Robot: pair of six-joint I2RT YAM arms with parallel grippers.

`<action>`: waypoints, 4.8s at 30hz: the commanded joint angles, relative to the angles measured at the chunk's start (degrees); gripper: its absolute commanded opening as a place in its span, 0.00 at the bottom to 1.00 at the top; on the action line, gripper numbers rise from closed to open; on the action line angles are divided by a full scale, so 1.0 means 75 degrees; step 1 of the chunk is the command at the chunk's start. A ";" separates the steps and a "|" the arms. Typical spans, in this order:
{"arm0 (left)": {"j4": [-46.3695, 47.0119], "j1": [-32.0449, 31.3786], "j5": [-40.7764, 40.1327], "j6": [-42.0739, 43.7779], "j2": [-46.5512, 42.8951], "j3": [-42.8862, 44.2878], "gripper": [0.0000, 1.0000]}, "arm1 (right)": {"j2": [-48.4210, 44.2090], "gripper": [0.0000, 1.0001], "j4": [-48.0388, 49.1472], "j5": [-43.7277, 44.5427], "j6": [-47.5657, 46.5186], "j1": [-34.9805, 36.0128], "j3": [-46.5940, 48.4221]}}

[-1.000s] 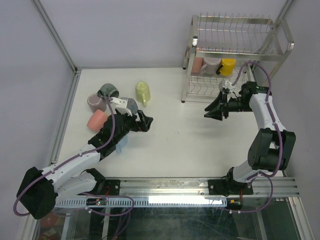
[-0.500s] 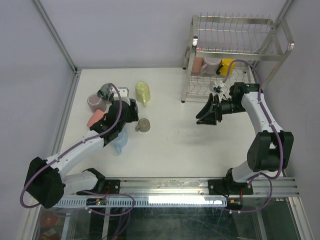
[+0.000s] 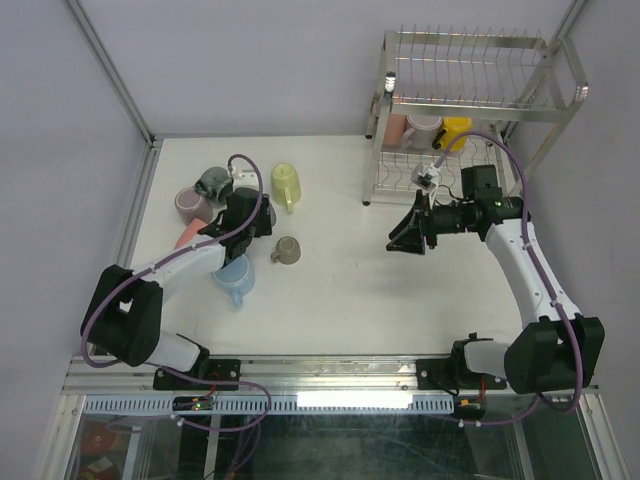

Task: Load the cups into the dish rack
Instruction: Pick up the cup at the center of the board, then place the cup at the center of the board.

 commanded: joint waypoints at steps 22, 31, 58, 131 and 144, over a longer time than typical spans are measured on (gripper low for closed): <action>0.2280 0.0460 0.1155 0.0266 0.1374 0.0048 0.11 | -0.0480 0.49 0.1510 0.0100 0.0802 -0.0124 -0.0844; 0.2356 0.0314 0.1812 0.0478 0.0426 -0.0135 0.00 | -0.0512 0.49 0.1497 -0.0056 0.0802 -0.0358 -0.0855; 0.2509 -0.4104 -0.0597 -0.2486 0.1807 0.1604 0.00 | -0.1237 0.50 0.3661 0.2373 0.3715 -0.1832 -0.1407; 0.6439 -0.4708 -0.0712 -0.0459 -0.1904 -0.3086 0.99 | -0.1024 0.49 0.4890 0.5420 0.5211 0.0897 -0.3221; 0.6339 -0.4708 -0.1202 -0.0553 -0.2620 -0.3577 0.99 | 0.0181 0.51 0.6695 0.7886 0.7447 0.2532 -0.3377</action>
